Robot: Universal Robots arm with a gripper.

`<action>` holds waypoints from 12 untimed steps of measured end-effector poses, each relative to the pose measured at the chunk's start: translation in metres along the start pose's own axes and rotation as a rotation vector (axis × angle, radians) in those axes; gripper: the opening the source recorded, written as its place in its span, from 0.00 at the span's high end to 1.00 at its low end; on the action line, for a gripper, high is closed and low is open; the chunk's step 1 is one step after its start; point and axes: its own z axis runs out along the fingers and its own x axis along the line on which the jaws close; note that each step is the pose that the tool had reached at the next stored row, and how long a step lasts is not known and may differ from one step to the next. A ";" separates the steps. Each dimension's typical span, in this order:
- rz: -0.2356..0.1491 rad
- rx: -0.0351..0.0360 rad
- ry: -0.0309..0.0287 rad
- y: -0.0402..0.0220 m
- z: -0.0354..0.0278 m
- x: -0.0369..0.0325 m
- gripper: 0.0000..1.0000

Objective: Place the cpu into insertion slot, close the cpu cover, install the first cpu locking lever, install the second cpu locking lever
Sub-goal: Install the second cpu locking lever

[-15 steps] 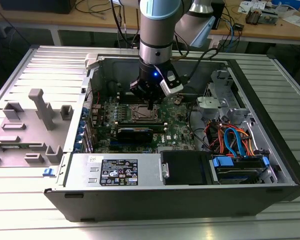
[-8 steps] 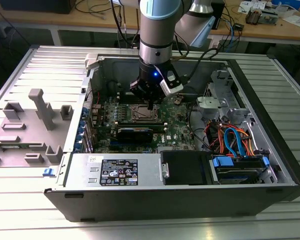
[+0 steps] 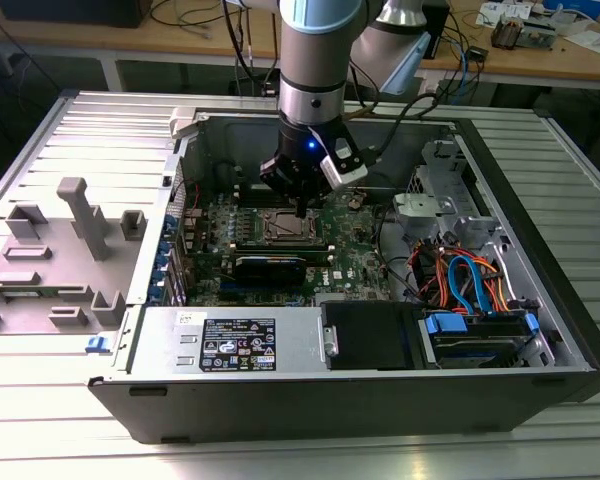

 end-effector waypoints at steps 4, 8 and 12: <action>0.000 -0.0004 -0.0001 -0.0100 -0.0002 0.0005 0.89; 0.000 -0.0007 0.0000 -0.0217 -0.0005 0.0010 0.89; 0.000 -0.0007 0.0001 -0.0268 -0.0006 0.0013 0.89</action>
